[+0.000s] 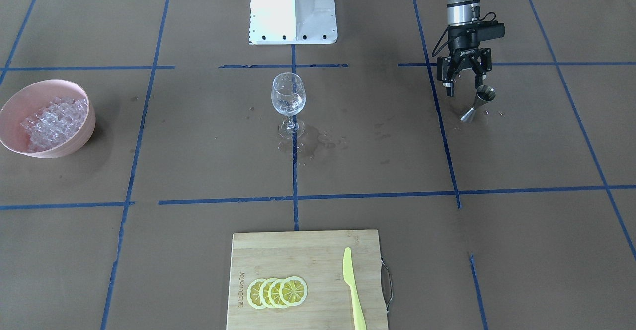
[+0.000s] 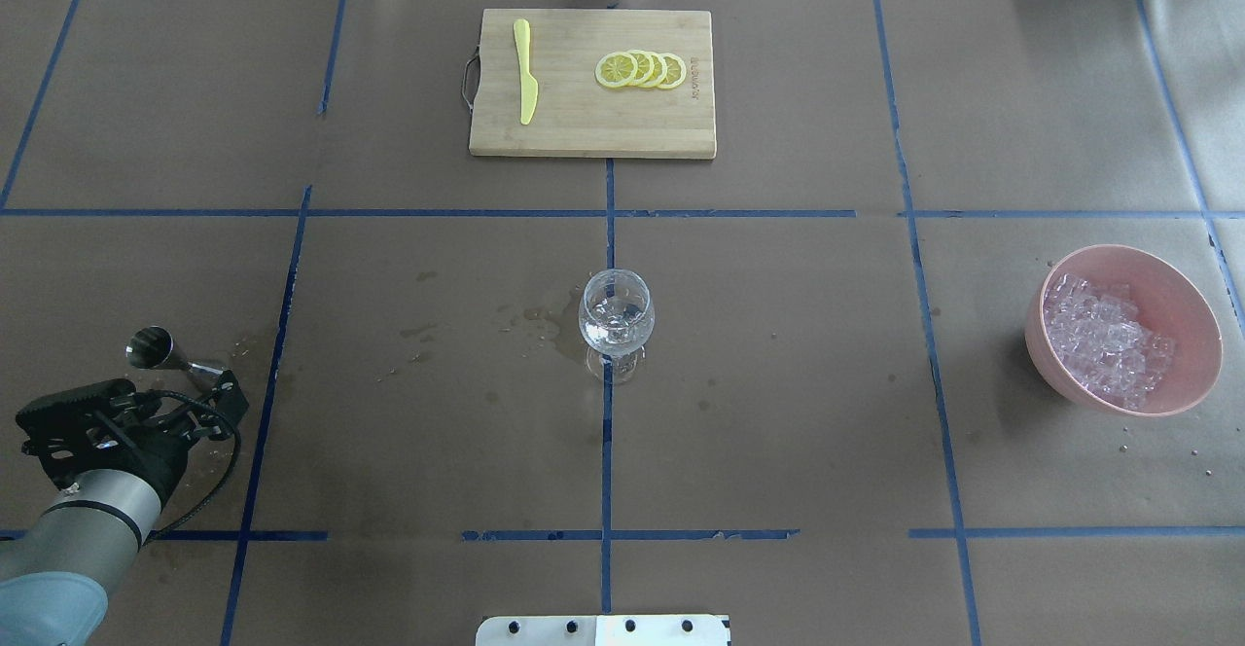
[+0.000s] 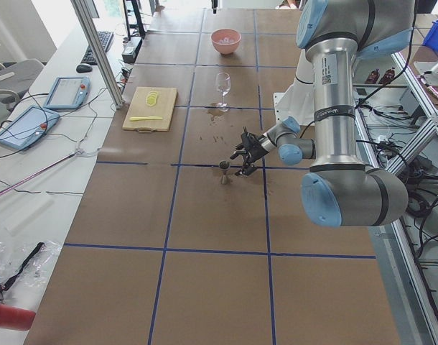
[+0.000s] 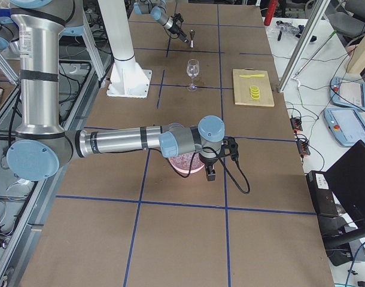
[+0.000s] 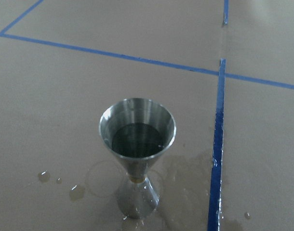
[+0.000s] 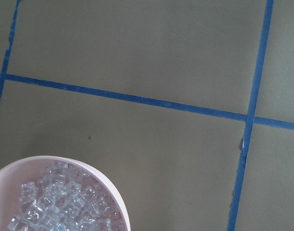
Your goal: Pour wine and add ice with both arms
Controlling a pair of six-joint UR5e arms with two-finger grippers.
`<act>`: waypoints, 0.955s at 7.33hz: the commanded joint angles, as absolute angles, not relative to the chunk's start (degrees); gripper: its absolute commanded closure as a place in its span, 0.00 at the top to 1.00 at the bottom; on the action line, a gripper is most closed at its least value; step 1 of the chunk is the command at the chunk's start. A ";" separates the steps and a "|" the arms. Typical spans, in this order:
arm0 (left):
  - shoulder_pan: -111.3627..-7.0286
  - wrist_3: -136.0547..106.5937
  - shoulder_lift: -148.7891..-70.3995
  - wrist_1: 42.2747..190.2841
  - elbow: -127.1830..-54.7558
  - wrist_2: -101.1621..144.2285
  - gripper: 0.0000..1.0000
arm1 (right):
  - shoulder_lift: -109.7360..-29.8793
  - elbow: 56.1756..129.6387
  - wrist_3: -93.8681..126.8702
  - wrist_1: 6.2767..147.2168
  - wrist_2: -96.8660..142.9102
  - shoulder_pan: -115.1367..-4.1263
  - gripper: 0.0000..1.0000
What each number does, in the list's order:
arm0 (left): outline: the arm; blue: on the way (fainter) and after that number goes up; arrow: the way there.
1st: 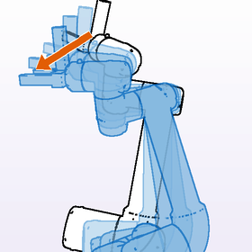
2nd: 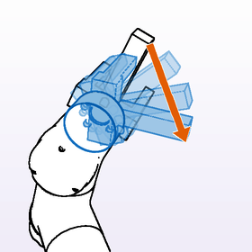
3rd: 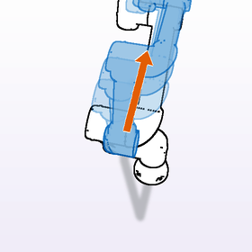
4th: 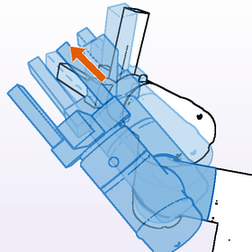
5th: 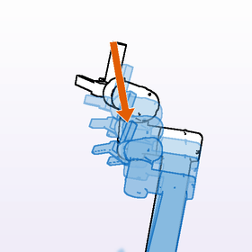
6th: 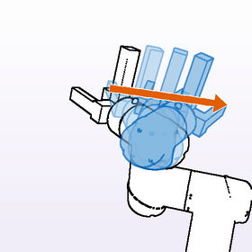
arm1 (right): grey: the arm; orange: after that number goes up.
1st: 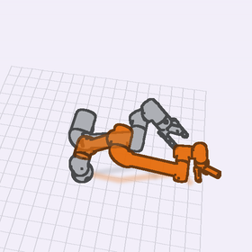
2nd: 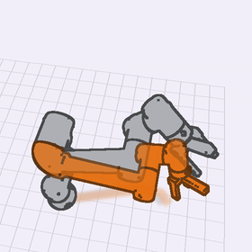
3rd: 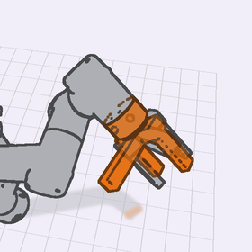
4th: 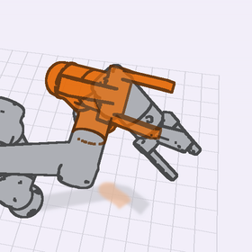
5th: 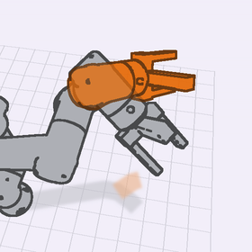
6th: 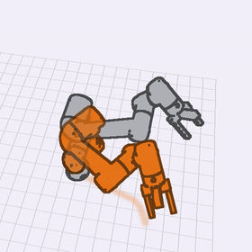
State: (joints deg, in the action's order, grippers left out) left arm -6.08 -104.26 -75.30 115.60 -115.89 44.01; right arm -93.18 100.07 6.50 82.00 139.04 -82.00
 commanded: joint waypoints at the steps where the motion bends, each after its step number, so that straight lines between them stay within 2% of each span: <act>1: -5.89 -105.12 -76.72 115.84 -111.20 38.06 0.78 | -93.16 100.11 6.50 82.00 139.04 -82.00 1.00; 3: -5.89 -105.03 -79.97 115.93 -106.55 34.29 0.75 | -93.08 100.37 6.50 82.00 138.96 -82.00 1.00; 6: -5.89 -105.12 -80.94 115.93 -104.16 33.92 0.83 | -93.08 100.46 6.50 82.00 138.96 -82.00 1.00; 7: -5.89 -105.12 -81.12 115.93 -104.06 33.84 0.83 | -92.99 100.46 6.42 82.00 138.78 -82.00 1.00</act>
State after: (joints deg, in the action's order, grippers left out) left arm -5.89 -105.09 -80.79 115.93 -104.61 33.95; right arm -93.05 100.45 6.47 82.00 138.91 -82.00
